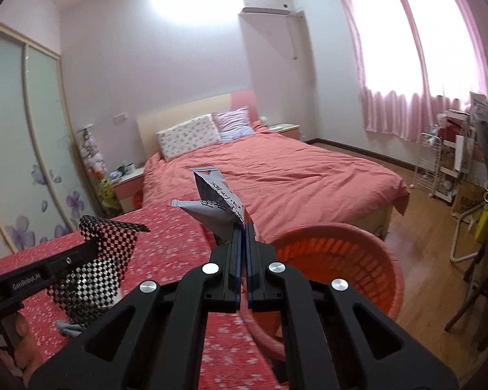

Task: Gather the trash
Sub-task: 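Lift the mesh cloth and wrapper and carry both over the basket, then open both tools to release the mesh cloth and wrapper into the basket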

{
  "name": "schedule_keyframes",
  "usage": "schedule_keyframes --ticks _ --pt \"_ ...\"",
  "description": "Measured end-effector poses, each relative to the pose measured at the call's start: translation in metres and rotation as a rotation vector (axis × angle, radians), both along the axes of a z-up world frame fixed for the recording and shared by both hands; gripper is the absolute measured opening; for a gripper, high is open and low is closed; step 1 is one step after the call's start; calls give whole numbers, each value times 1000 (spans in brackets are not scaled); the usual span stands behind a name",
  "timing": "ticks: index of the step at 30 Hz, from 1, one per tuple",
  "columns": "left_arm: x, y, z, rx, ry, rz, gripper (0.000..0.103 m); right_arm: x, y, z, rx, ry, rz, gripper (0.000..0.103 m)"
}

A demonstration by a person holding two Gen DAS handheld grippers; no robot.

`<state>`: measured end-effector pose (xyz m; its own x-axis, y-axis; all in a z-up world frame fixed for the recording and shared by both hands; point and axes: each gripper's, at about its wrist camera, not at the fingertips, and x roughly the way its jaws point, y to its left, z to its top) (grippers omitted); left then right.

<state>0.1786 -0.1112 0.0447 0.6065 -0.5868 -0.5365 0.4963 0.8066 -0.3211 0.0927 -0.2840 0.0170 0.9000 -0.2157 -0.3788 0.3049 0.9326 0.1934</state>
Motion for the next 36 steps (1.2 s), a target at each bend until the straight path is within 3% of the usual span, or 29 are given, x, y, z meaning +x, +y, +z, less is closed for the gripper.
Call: schedule_keyframes --ticks 14,26,31,36 --pt "15 -103 -29 34 22 -162 6 0 -54 -24 92 1 -143 2" --pt "37 -149 -56 74 65 -217 7 6 -77 -41 177 24 -166 3" --pt "44 -159 -70 97 96 -219 13 13 -85 -50 224 55 -153 3" --pt "49 -161 -80 118 120 -194 35 14 -90 -57 254 90 -148 7"
